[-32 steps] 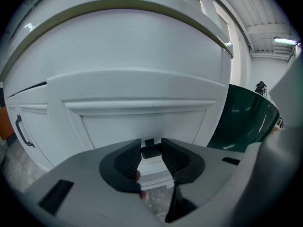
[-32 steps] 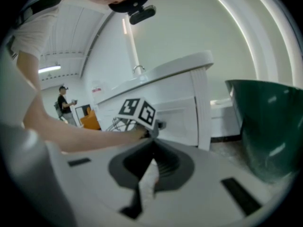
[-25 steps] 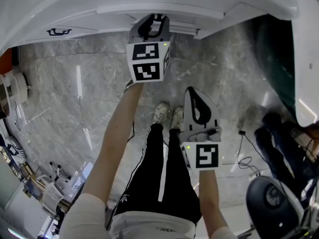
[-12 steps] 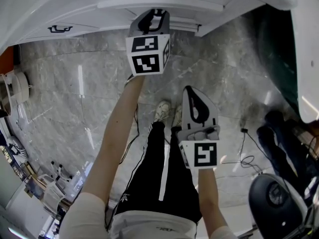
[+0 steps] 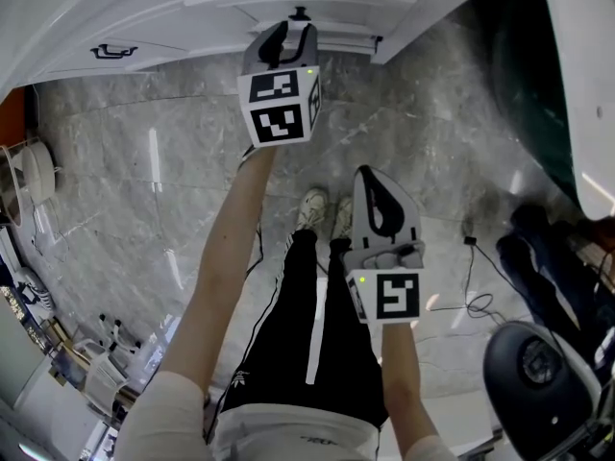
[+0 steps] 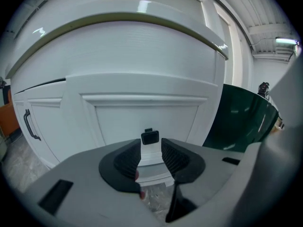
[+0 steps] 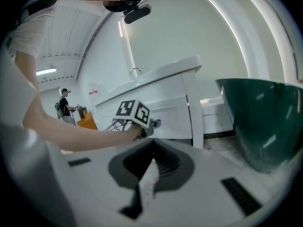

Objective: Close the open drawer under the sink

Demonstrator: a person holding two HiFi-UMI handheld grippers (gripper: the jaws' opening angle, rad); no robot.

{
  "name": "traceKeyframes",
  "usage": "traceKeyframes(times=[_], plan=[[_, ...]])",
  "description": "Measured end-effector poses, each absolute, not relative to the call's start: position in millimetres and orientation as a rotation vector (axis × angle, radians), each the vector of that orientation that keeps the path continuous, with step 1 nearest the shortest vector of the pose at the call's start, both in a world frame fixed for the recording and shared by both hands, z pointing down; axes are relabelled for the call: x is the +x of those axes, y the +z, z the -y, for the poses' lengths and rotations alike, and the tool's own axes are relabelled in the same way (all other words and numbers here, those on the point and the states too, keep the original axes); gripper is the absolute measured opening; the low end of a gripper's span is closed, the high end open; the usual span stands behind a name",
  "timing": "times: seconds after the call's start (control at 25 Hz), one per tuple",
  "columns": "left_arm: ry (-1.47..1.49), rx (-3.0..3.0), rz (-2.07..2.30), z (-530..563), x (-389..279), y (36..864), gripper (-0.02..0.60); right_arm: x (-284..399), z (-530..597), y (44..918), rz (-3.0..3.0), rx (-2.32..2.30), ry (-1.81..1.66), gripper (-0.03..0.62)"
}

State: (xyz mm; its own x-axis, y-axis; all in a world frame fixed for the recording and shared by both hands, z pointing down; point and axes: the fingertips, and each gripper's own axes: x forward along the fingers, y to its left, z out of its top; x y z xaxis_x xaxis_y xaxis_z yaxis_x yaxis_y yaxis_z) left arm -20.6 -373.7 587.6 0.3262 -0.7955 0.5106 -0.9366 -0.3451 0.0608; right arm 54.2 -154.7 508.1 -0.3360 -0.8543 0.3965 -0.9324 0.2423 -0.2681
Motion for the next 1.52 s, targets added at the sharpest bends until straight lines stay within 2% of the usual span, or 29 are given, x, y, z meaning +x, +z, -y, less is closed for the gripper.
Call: traceKeyframes(times=[0.2,0.4,0.48,0.56,0.88,1.12,1.28,1.52], plan=[[0.532,2.244,1.553,351,-28,581,0.149,47,141,509,2.338,1.683,0.684,0.025],[0.503,2.241,1.583,339,-34,553,0.082,35,129,489,2.367,1.655,0.646,0.025],[0.475,2.254,1.619,338,-35,528,0.039,33,131,475,2.379,1.636,0.611,0.025],[0.46,2.283,1.659,336,-36,496,0.025,32,136,453,2.396,1.635,0.563,0.025],[0.227,2.359,1.725,276,-61,313,0.023,25,133,320,2.41,1.655,0.479,0.025],[-0.045,2.381,1.557,205,-53,173,0.023,19,124,216,2.445,1.694,0.421,0.025],[-0.1,2.493,1.581,142,-50,126,0.023,21,93,174,2.483,1.72,0.348,0.025],[-0.092,2.583,1.678,86,-69,105,0.023,27,58,143,2.496,1.779,0.23,0.025]])
